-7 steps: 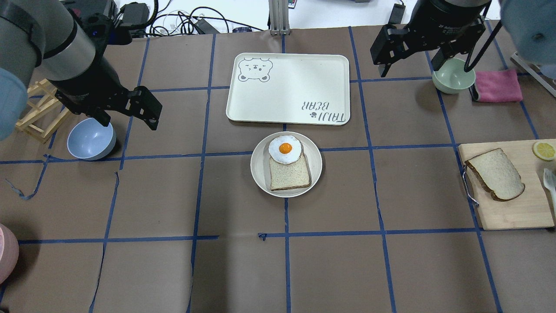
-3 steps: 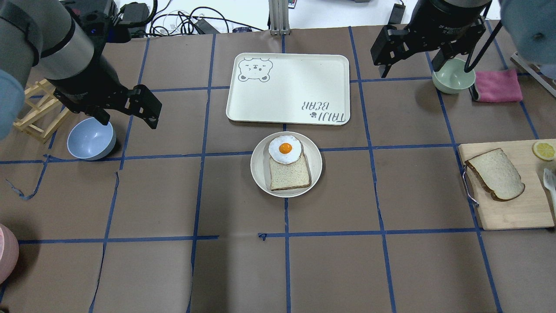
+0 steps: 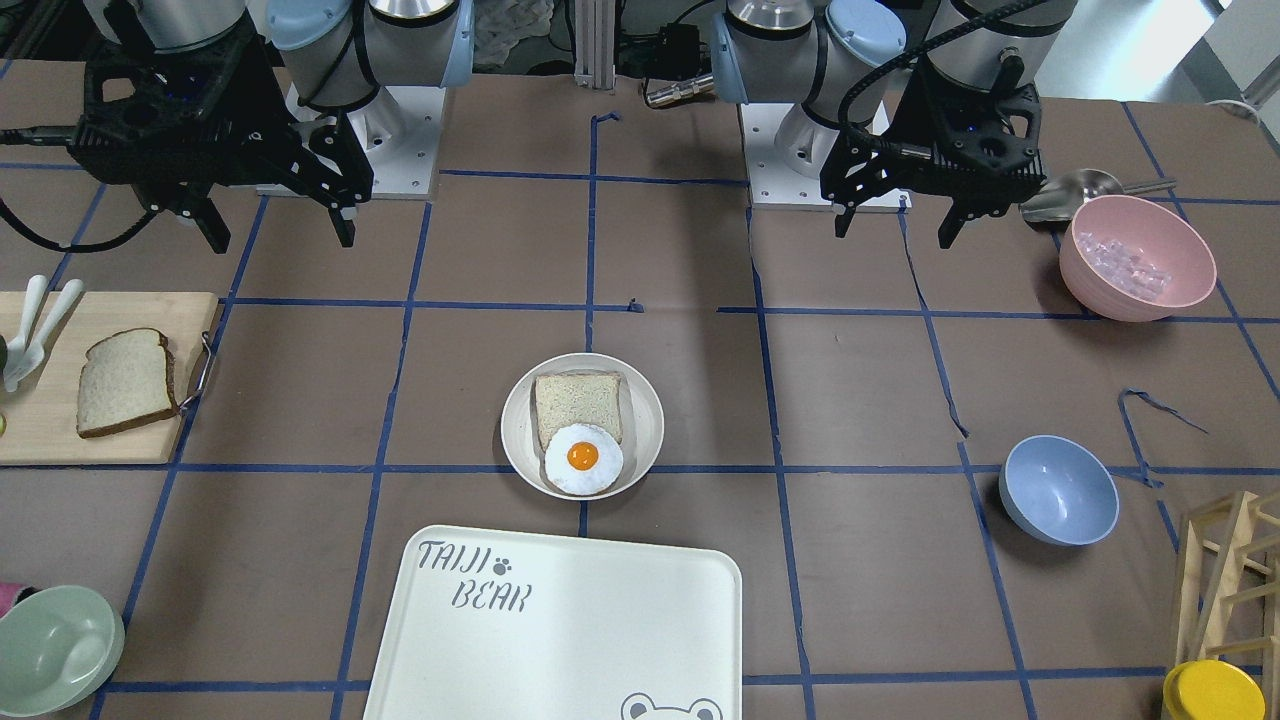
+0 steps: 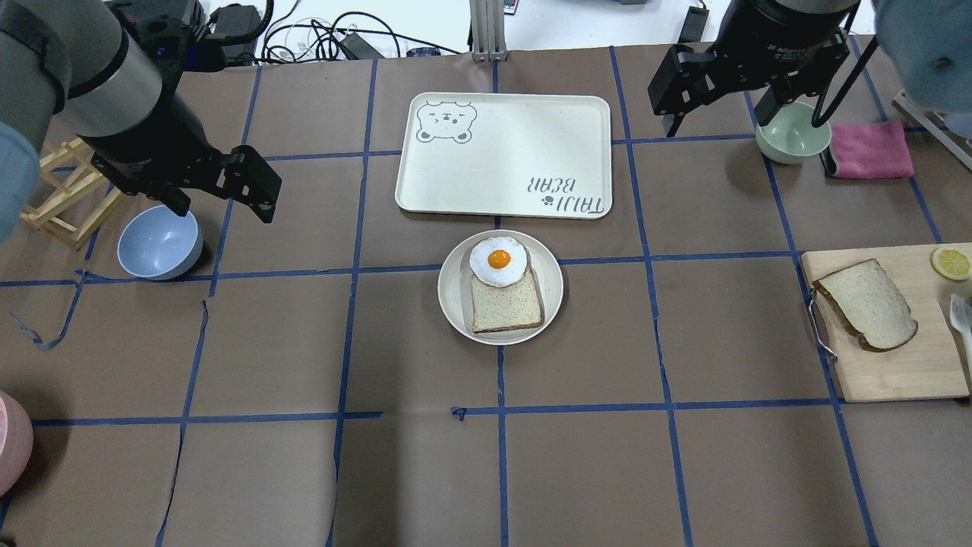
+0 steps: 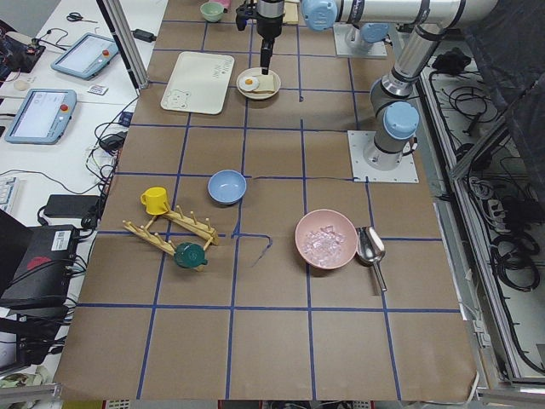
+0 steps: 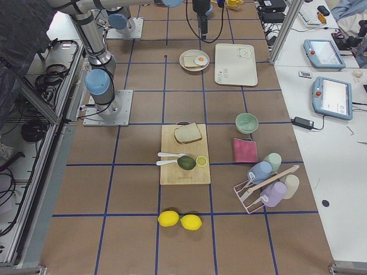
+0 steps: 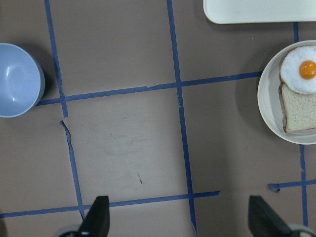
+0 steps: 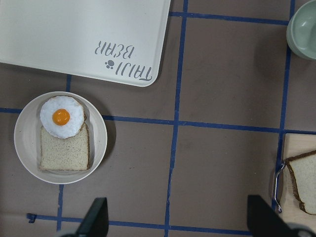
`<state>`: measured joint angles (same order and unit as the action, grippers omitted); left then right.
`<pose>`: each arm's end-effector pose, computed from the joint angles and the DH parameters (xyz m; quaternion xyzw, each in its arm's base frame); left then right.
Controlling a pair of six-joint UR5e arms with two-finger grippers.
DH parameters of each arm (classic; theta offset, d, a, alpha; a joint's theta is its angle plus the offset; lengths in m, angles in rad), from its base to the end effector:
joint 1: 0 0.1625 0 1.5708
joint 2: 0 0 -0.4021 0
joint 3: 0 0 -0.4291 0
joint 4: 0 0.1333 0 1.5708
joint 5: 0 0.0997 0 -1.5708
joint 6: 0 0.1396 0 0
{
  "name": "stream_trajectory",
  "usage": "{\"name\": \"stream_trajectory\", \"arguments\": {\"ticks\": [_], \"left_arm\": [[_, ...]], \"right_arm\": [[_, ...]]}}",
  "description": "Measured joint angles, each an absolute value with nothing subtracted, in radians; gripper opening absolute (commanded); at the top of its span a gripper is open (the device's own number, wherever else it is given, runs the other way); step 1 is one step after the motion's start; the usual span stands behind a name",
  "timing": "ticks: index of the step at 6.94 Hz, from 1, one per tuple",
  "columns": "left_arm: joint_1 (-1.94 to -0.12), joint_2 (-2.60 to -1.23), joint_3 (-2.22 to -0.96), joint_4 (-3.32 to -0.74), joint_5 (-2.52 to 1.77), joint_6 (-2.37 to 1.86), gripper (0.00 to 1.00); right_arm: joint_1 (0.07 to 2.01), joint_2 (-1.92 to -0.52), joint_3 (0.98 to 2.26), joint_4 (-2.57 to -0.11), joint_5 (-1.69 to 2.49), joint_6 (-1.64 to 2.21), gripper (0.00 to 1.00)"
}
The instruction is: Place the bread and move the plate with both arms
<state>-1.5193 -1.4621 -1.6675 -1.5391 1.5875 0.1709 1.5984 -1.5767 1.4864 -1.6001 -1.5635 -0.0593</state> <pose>-0.1055 -0.4972 0.4323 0.0595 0.9980 -0.0208 0.0107 0.1492 -0.5367 0.4766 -0.0436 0.9973 -0.0598 0.0027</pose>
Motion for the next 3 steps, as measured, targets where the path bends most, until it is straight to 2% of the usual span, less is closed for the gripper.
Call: {"name": "stream_trajectory", "arguments": {"ticks": [3], "left_arm": [[-1.52, -1.461, -1.669, -1.54, 1.588, 0.172, 1.0]], "right_arm": [[1.598, -1.576, 1.486, -1.592, -1.563, -0.061, 1.0]]}}
